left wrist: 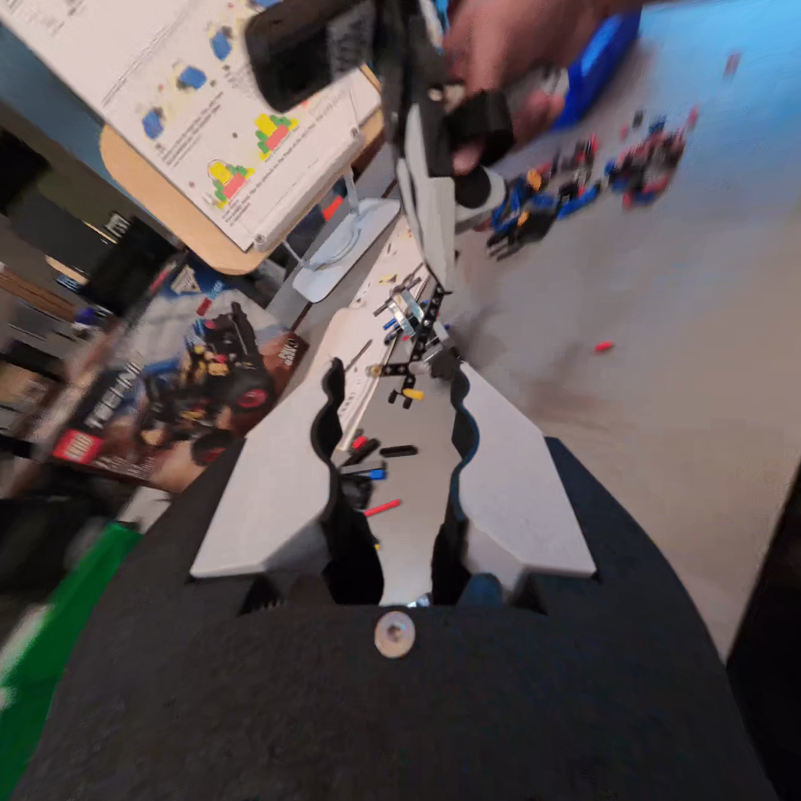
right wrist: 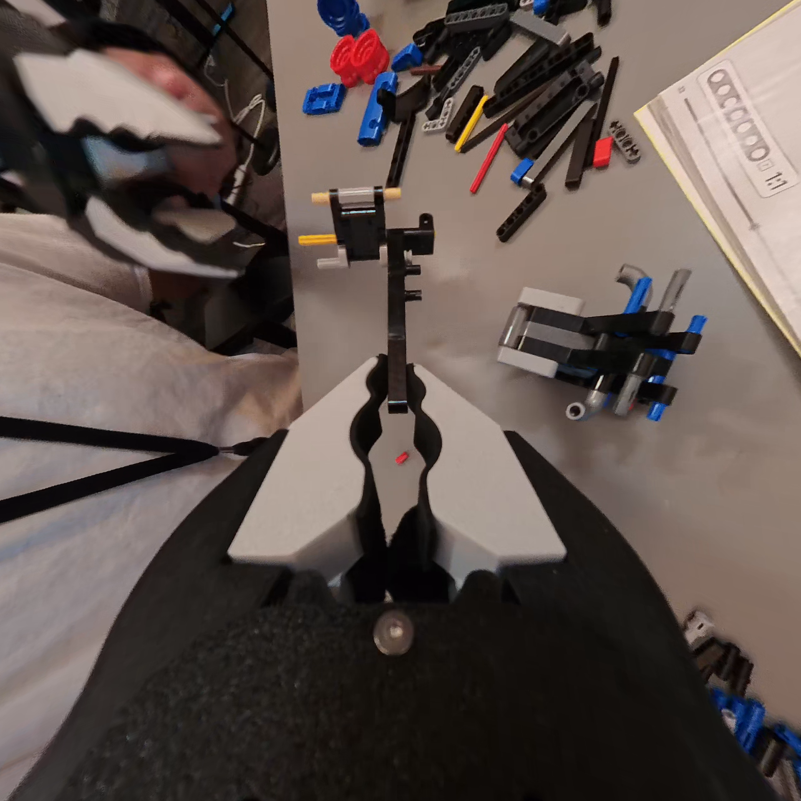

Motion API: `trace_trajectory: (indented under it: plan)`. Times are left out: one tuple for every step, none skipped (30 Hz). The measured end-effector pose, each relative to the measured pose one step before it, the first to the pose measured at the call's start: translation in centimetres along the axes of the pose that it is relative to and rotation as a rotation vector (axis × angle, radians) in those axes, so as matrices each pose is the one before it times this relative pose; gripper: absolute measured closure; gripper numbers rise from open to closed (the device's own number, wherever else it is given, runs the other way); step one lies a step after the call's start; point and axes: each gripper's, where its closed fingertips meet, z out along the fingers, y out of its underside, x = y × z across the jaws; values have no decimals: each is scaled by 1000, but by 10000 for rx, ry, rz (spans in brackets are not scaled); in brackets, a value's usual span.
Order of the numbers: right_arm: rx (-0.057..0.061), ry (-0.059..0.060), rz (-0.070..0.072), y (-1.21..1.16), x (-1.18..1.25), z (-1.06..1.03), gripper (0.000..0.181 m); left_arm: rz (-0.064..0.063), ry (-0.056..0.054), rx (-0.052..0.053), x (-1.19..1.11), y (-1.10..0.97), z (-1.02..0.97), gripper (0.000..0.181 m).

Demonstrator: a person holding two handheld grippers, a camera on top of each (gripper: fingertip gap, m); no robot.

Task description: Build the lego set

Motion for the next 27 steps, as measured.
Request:
trace_trajectory:
  plan:
    - [84,194,-2,-218,312,152,174,879,-19,-622,523,-276,564,133]
    - [51,191,21,-138,299,173,174,572,72,-627,661,-146,717,132]
    - [28,158,53,-72,222,168,174,335,19,-527,571,-141,799,133]
    - [46,89,7,-64,74,158,174,283,103,-320,697,-187,782,136]
    - [58,2,-24,-36,-98,126,174,233,32,-222,482,-73,776,139]
    - [66,-48,13,-20,-182,85,174,149,-255,-202,-112,121,742,141]
    - [35,-24,-9,42,-160,39,174,120,-245,-219,-208,307,707,141]
    - [23,-27,-64,73,-181,1,174,51,-175,-263,-144,402,651,141]
    - [37,-49,-36,48,-202,-71,174,61,-223,-186,-174,291,537,142]
    - [41,-9,-17,39,-114,-118,174,125,-152,-104,72,148,426,143]
    - [85,-50,-18,-45,-155,-160,174,93,-161,-67,188,27,297,145]
    - [130,-120,28,-110,-175,-192,174,-1,-254,58,177,-227,118,149]
    - [121,28,46,-71,135,-199,174,-140,-364,270,133,-579,-120,149]
    - [155,19,5,-86,179,-153,174,-215,-126,352,556,-706,-239,153]
    - [208,-119,71,-106,77,-134,174,-380,-115,327,522,-664,-277,156]
    - [151,-186,156,6,88,-72,174,-490,-276,382,74,-662,-332,157]
    - [218,-92,93,-47,242,-30,175,-713,-81,435,75,-657,-365,160]
    - [272,-94,81,-85,248,-1,175,-1115,276,395,289,-554,-291,162]
    - [327,-209,149,-132,85,16,175,-1519,521,359,440,-400,-151,162]
    - [313,-319,222,-93,-62,48,175,-1917,707,363,497,-199,8,161]
    - [270,-320,171,-53,-114,55,175,-2192,806,336,386,13,174,159]
    - [297,-163,147,-107,62,69,175,-2278,887,488,213,-164,213,156]
    - [234,-124,129,-60,64,105,175,-2252,837,727,-133,-476,95,155]
    - [204,-199,109,-84,-133,135,175,-2079,671,780,-434,-589,-63,155]
    - [197,-213,181,-108,-198,138,175,-1676,540,855,-475,-633,-52,155]
    - [139,-190,161,-74,-228,142,175,-1293,260,728,-738,-508,-105,155]
    - [112,-104,115,-80,-175,94,175,-594,-20,635,-715,-435,-211,155]
